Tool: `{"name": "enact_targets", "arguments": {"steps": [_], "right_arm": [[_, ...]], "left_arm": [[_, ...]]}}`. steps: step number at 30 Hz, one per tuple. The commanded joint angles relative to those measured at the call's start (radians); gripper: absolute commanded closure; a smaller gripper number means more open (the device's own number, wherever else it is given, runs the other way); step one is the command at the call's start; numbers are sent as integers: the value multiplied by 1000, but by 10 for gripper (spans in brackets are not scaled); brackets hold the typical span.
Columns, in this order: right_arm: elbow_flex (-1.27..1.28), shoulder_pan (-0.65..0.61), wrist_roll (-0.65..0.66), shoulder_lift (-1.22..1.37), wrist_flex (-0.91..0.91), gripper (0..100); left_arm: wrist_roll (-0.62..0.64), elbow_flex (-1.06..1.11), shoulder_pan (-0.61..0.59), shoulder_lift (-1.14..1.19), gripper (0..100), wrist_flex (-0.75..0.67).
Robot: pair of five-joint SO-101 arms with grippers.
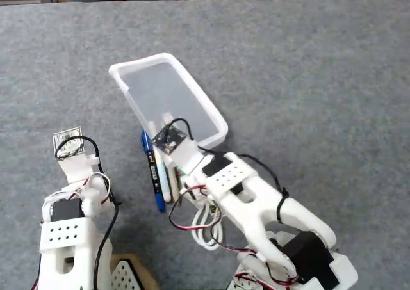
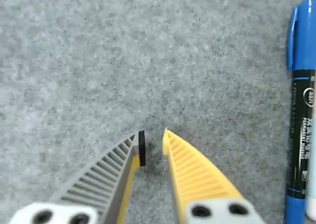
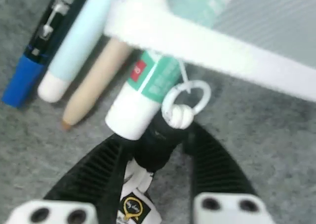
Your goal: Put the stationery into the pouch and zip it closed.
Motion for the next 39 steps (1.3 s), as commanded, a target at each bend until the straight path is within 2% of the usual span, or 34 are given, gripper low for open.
{"name": "enact_targets", "arguments": {"steps": [1, 13, 16, 21, 25, 30, 34, 39], "right_arm": [[4, 2, -12, -4, -5, 976], [-59, -6, 0, -13, 40, 986], [-154, -6, 89, -13, 130, 986], [-435, -6, 219, -13, 373, 986], [-671, -38, 221, -10, 549, 986], [-846, -140, 221, -7, 701, 986], [-924, -190, 222, -5, 770, 986], [-1030, -192, 224, -5, 841, 986]], "left_arm": [[-2, -10, -10, -6, 905, -17], [-11, -16, -2, -6, 901, 20], [-12, -21, -2, -6, 896, 31], [-114, -48, -2, -6, 798, 117], [-149, -174, -1, -6, 749, 238], [-150, -298, -1, -6, 738, 318], [-146, -432, 1, -6, 728, 402], [-152, -582, 10, -8, 683, 523]]}}
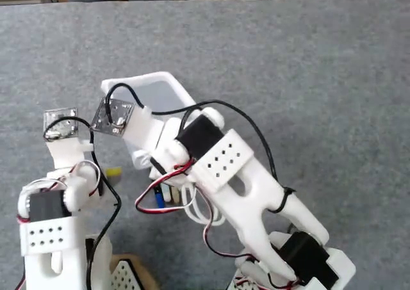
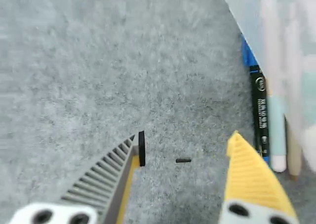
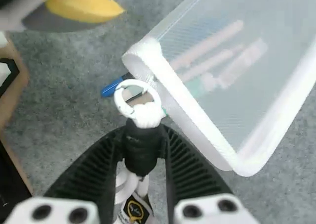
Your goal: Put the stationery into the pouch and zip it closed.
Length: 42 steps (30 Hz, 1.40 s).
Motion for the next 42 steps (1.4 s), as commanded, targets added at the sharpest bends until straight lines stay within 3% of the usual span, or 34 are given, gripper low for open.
{"name": "enact_targets", "arguments": {"steps": [1, 15, 19, 23, 42], "right_arm": [[-108, -14, 8, -7, 44, 986], [-131, -9, 6, -7, 48, 986], [-130, -9, 6, -7, 35, 986], [-130, -8, 6, -7, 37, 986], [-127, -8, 8, -15, 57, 986]], "left_arm": [[-11, -133, 30, -8, 677, 92], [83, -354, 165, -8, 671, 190], [104, -358, 254, -8, 672, 189], [104, -348, 268, -8, 673, 180], [95, -163, 266, -8, 676, -69]]}}
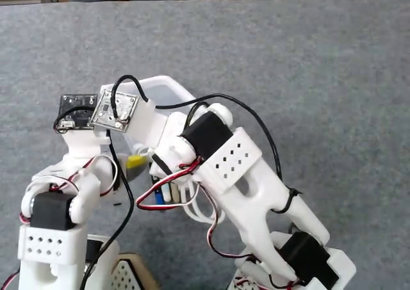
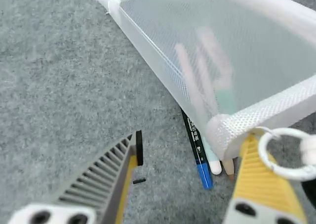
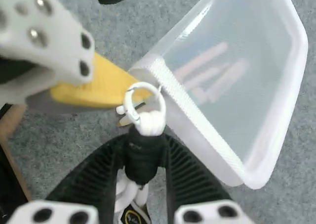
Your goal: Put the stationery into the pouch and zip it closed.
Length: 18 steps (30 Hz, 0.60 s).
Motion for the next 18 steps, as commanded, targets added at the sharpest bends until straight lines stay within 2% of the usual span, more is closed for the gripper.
{"name": "enact_targets", "arguments": {"steps": [1, 5, 15, 18], "right_arm": [[-44, -11, 11, -15, 6, 986], [-44, -11, 11, -15, 6, 986], [-44, -11, 9, -15, 6, 986], [-44, -11, 12, -15, 6, 986]], "left_arm": [[3, 12, 13, -9, 676, -66], [3, 50, 13, -9, 700, -115], [3, 51, 15, -9, 970, -126], [5, 44, 19, -9, 966, -118]]}}
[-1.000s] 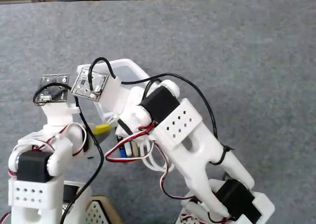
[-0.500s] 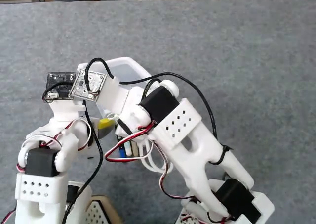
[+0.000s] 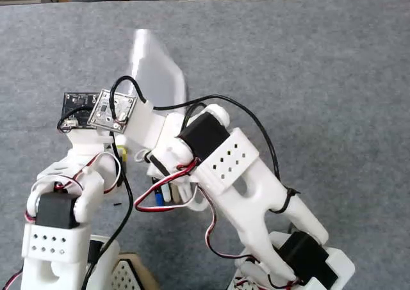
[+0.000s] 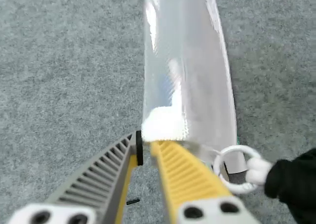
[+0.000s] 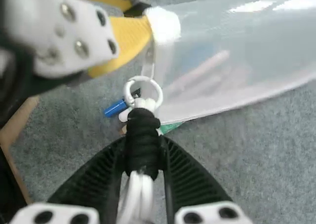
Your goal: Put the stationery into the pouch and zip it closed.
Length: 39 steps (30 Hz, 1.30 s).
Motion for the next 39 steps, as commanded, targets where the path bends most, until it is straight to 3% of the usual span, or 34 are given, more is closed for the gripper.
{"name": "enact_targets", "arguments": {"steps": [1, 6, 14, 29, 39], "right_arm": [[-44, -5, 14, -16, 12, 986], [-45, -3, 17, -16, 29, 986], [5, 32, 18, -79, 55, 986], [553, 130, 20, -323, -107, 986], [760, 158, 14, -461, -140, 985]], "left_arm": [[0, -13, 8, -5, 972, -14], [2, -25, 4, -5, 972, 0], [5, -275, 4, -3, 972, 163], [49, -476, 13, -3, 972, 267], [54, -576, 7, 0, 972, 316]]}}
